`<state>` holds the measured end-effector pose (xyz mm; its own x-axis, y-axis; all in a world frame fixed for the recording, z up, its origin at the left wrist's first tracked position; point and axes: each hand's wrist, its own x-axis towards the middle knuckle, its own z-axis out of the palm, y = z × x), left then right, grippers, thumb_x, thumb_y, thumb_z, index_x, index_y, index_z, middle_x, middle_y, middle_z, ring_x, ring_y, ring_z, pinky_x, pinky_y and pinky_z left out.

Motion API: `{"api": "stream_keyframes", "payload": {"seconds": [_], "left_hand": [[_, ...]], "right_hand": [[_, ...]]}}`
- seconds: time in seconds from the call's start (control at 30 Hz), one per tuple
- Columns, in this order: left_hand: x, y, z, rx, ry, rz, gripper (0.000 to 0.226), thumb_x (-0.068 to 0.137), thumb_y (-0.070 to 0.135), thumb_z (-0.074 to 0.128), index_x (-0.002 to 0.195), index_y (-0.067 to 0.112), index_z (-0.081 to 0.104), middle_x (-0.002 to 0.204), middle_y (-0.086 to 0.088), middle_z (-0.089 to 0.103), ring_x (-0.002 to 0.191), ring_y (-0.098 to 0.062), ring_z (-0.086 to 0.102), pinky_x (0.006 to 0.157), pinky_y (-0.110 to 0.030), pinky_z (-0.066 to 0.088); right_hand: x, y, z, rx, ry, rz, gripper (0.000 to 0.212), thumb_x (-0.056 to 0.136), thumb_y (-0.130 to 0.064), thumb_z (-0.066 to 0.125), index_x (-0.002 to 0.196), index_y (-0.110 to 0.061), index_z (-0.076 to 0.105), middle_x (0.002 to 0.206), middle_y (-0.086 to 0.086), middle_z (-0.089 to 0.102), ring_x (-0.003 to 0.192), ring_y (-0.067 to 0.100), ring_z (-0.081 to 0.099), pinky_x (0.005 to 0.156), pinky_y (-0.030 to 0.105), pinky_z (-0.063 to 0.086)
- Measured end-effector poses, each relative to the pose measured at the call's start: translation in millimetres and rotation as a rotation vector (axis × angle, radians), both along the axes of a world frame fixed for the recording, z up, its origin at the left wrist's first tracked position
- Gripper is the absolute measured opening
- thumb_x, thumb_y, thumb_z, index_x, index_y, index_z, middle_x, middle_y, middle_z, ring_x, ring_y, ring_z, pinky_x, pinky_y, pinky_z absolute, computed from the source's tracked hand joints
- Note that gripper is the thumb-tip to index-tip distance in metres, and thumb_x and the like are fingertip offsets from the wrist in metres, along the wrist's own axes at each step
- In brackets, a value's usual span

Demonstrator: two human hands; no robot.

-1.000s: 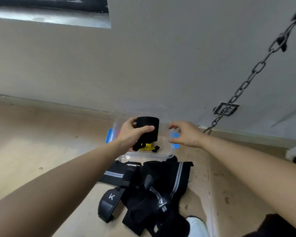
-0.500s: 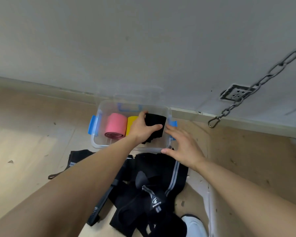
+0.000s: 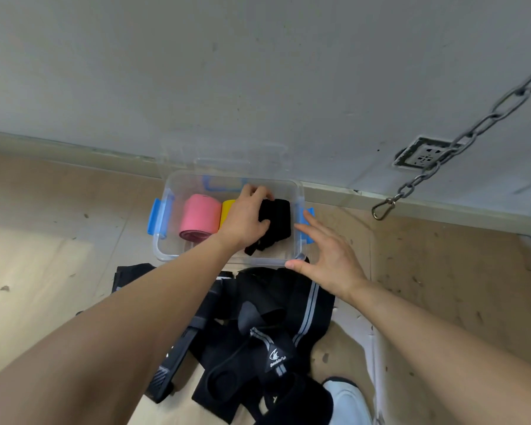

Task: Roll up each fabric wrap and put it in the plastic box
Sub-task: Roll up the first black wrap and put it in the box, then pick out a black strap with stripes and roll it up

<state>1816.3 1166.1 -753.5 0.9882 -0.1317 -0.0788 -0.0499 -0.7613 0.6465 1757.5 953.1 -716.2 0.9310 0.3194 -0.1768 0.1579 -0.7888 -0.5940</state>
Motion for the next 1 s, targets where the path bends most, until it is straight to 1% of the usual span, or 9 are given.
{"api": "stream_keyframes", "payload": {"seconds": [0.07,0.2,0.3,0.4,0.57,0.7,0.83,0.93,1.0], "left_hand": [[0.8,6.0,-2.4,0.027,-0.004,-0.125,0.041,0.08,0.001,0.076,0.116,0.017,0.066,0.125,-0.008,0.05,0.112,-0.031,0.057,0.093,-0.034,0.047],[2.7,6.8,-1.5,0.206,-0.013,-0.342,0.045,0.081,0.021,0.083,0.124,0.026,0.071,0.138,-0.005,0.053,0.125,-0.027,0.049,0.102,-0.04,0.045],[7.8,12.4,1.9,0.352,-0.091,-0.318,0.041,0.087,0.031,0.078,0.127,0.031,0.068,0.135,0.001,0.057,0.122,-0.024,0.056,0.094,-0.037,0.044],[5.3,16.4,-0.6,0.454,-0.132,-0.299,0.038,0.092,0.036,0.072,0.129,0.036,0.067,0.14,0.007,0.059,0.128,-0.02,0.055,0.101,-0.038,0.037],[-0.8,19.5,4.4,0.364,0.025,-0.328,0.046,0.096,0.034,0.068,0.141,0.035,0.059,0.158,0.008,0.046,0.141,-0.021,0.046,0.112,-0.042,0.033],[-31.8,37.1,20.1,0.184,-0.067,-0.246,0.035,0.092,0.023,0.069,0.127,0.02,0.07,0.125,-0.003,0.069,0.119,-0.027,0.061,0.097,-0.042,0.05],[-95.3,42.8,37.8,0.121,-0.312,-0.244,0.015,0.089,0.022,0.064,0.098,0.018,0.075,0.087,0.001,0.067,0.083,-0.023,0.063,0.068,-0.036,0.052],[-132.8,40.2,34.1,0.174,-0.35,-0.381,0.01,0.086,0.025,0.067,0.093,0.018,0.072,0.086,0.002,0.066,0.083,-0.02,0.061,0.065,-0.038,0.052],[-149.1,36.4,19.8,0.256,-0.247,-0.465,0.032,0.086,0.038,0.069,0.113,0.021,0.07,0.109,-0.001,0.068,0.102,-0.021,0.061,0.081,-0.041,0.056]], "right_hand": [[0.3,0.1,0.0,0.001,0.004,-0.001,0.082,0.078,-0.053,0.079,0.149,-0.035,0.044,0.164,-0.022,0.018,0.15,0.006,0.024,0.118,0.03,0.015],[0.8,-0.6,0.4,-0.003,0.011,0.001,0.082,0.077,-0.053,0.079,0.149,-0.035,0.043,0.164,-0.022,0.018,0.15,0.006,0.024,0.122,0.036,0.021],[1.4,-0.6,-0.4,-0.002,0.013,0.004,0.081,0.078,-0.052,0.08,0.148,-0.036,0.044,0.164,-0.022,0.018,0.15,0.006,0.023,0.122,0.034,0.02],[2.0,-1.1,0.1,-0.011,0.016,0.009,0.08,0.078,-0.052,0.079,0.148,-0.035,0.044,0.164,-0.021,0.017,0.15,0.007,0.024,0.121,0.035,0.02],[2.5,0.3,4.8,-0.045,0.013,0.032,0.079,0.079,-0.053,0.078,0.148,-0.034,0.045,0.165,-0.018,0.017,0.15,0.01,0.026,0.122,0.04,0.022],[0.6,0.9,7.2,-0.096,0.009,0.049,0.077,0.082,-0.054,0.075,0.149,-0.035,0.042,0.167,-0.017,0.014,0.151,0.012,0.026,0.12,0.039,0.021],[-2.1,4.3,10.0,-0.167,-0.022,0.067,0.075,0.087,-0.053,0.07,0.152,-0.033,0.039,0.168,-0.011,0.015,0.151,0.015,0.025,0.12,0.042,0.02],[-10.9,2.4,9.6,-0.146,-0.031,0.007,0.077,0.085,-0.053,0.073,0.15,-0.026,0.04,0.155,-0.003,0.04,0.138,0.021,0.043,0.112,0.042,0.036],[-19.1,-7.2,6.0,-0.135,-0.037,-0.036,0.07,0.083,-0.051,0.075,0.14,-0.022,0.047,0.133,-0.002,0.053,0.12,0.019,0.054,0.099,0.038,0.047]]}}
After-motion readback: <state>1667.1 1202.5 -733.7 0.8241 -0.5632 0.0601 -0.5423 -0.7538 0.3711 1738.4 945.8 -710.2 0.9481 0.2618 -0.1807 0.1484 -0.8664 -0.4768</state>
